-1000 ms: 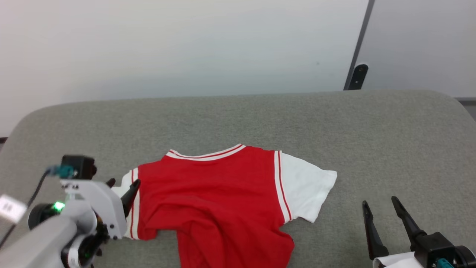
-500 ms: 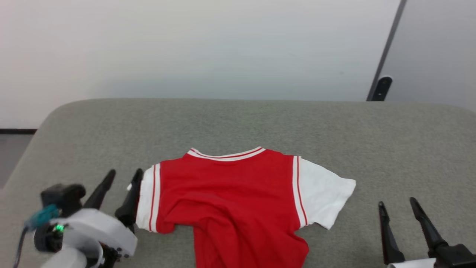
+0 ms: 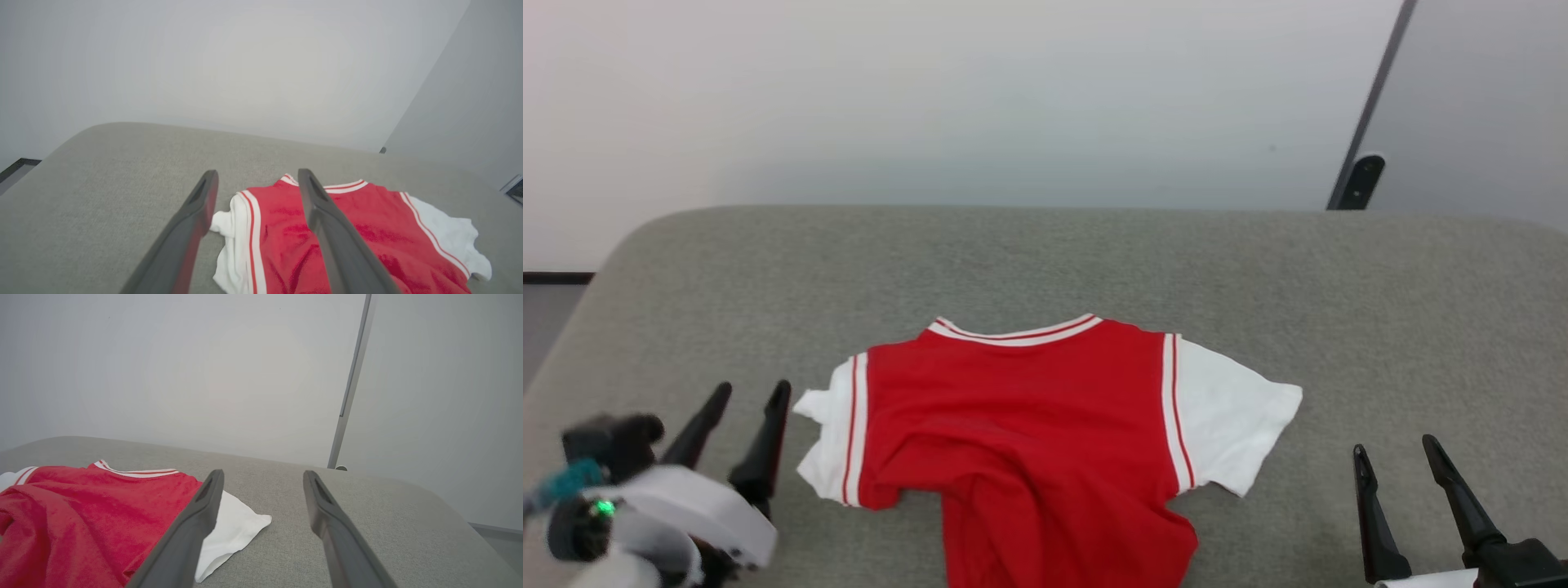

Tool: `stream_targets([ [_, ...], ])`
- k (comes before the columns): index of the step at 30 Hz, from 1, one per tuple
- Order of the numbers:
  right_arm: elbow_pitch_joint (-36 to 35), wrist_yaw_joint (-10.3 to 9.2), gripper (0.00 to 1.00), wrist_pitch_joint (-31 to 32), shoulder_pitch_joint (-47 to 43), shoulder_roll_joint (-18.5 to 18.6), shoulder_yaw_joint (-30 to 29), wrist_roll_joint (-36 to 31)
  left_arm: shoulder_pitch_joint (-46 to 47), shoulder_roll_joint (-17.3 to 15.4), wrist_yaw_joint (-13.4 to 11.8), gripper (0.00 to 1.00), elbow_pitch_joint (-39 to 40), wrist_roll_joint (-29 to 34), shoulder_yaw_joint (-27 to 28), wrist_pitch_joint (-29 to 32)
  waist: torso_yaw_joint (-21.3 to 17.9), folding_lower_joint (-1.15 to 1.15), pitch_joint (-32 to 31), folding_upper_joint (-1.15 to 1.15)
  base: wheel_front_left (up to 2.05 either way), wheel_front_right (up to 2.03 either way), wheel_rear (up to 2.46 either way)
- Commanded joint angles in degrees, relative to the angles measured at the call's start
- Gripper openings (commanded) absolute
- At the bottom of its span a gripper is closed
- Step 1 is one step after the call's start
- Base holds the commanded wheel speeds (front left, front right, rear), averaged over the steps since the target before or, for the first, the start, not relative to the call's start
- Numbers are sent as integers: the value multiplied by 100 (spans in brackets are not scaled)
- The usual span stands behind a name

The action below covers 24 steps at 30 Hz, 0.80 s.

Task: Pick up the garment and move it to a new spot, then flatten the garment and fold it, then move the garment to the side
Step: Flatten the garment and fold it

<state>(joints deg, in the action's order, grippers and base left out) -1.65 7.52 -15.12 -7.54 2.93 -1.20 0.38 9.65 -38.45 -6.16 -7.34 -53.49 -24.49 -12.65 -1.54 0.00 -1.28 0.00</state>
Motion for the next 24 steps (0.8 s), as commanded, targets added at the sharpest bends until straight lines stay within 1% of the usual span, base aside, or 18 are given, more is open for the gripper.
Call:
stream_targets([
  [1, -3, -6, 100, -4, 55, -9, 1, -52, 160, -93, 110, 100, -91, -65, -9, 178, -196, 0, 169, 0, 0, 0, 0],
  [4, -17, -6, 100, -4, 111, -10, -4, -40, 561, -336, 375, 100, -349, -283, -24, 781, -371, 0, 396, 0, 0, 0, 0],
  [5, -19, -6, 100, -4, 140, -11, 9, -54, 706, -380, 461, 100, -474, -418, -19, 1053, -430, 0, 492, 0, 0, 0, 0],
  [6, -21, -6, 100, -4, 161, -7, -9, -56, 896, -493, 581, 100, -570, -391, -82, 1302, -475, 0, 584, 0, 0, 0, 0],
  [8, -1, -6, 100, -4, 227, -10, 10, -69, 1233, -595, 721, 100, -839, -606, -113, 1854, -577, 0, 770, 0, 0, 0, 0],
  [9, 4, -6, 100, -4, 271, -9, 10, -71, 1420, -695, 798, 100, -940, -567, -188, 2116, -620, 0, 855, 0, 0, 0, 0],
  [10, 11, -6, 100, -4, 313, -11, 14, -74, 1597, -697, 827, 100, -1070, -694, -196, 2375, -661, 0, 929, 0, 0, 0, 0],
  [12, 27, -6, 100, -4, 382, -9, -3, -64, 1951, -799, 918, 100, -1267, -674, -308, 2847, -729, 0, 1076, 0, 0, 0, 0],
  [16, 43, -6, 100, -5, 508, -11, 43, -42, 2472, -893, 1054, 100, -1676, -726, -538, 3716, -846, 0, 1301, 0, 0, 0, 0],
  [20, 59, -6, 100, -4, 602, -10, 55, -34, 2867, -946, 1130, 100, -2011, -706, -733, 4356, -927, 0, 1451, 0, 0, 0, 0],
  [24, 61, -6, 100, -4, 624, -9, 40, -35, 3132, -958, 1169, 100, -2299, -637, -923, 4835, -956, 0, 1542, 0, 0, 0, 0],
])
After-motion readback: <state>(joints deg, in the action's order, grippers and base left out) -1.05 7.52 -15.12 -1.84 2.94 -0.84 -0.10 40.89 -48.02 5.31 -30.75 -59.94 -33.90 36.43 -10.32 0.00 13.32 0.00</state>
